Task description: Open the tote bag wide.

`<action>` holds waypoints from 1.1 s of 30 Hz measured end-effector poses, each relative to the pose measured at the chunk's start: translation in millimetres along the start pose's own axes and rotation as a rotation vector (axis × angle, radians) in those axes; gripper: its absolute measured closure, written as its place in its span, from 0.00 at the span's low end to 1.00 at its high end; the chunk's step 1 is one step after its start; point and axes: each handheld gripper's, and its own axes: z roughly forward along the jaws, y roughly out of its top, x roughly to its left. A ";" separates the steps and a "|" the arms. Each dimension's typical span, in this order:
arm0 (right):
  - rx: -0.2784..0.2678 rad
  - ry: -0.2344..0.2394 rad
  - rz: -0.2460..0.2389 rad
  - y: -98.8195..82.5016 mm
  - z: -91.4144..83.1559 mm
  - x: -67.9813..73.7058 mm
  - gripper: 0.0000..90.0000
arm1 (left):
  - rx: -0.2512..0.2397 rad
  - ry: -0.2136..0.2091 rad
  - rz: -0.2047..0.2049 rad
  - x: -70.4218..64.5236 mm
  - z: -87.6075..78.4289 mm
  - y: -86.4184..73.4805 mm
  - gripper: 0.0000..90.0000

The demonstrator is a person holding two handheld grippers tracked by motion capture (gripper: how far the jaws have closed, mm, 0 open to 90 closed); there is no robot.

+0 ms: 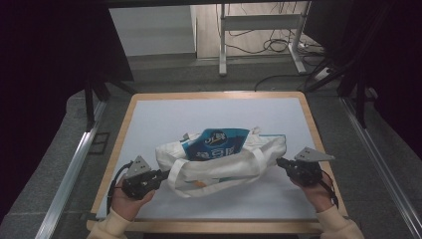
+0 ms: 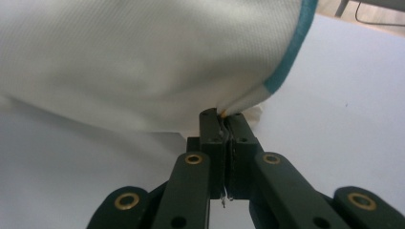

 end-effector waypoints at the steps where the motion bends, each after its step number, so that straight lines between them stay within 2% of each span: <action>1: 0.004 0.002 0.002 -1.4 2.0 -0.2 0.96 | 0.000 0.000 0.000 0.0 0.0 0.0 0.92; 11: 0.045 0.007 0.004 -7.2 12.7 -0.7 0.96 | 0.013 0.008 -0.007 5.4 6.7 -0.3 0.92; 22: 0.119 0.009 -0.004 -12.7 33.3 -2.2 0.97 | 0.083 0.023 -0.019 15.9 31.8 -5.4 0.92; 27: 0.129 0.008 0.000 -13.6 36.9 -4.2 0.97 | 0.131 0.027 -0.021 19.3 44.2 -9.9 0.92; 33: 0.132 0.006 0.004 -14.5 38.0 -5.1 0.96 | 0.128 0.029 -0.024 19.3 44.8 -10.4 0.92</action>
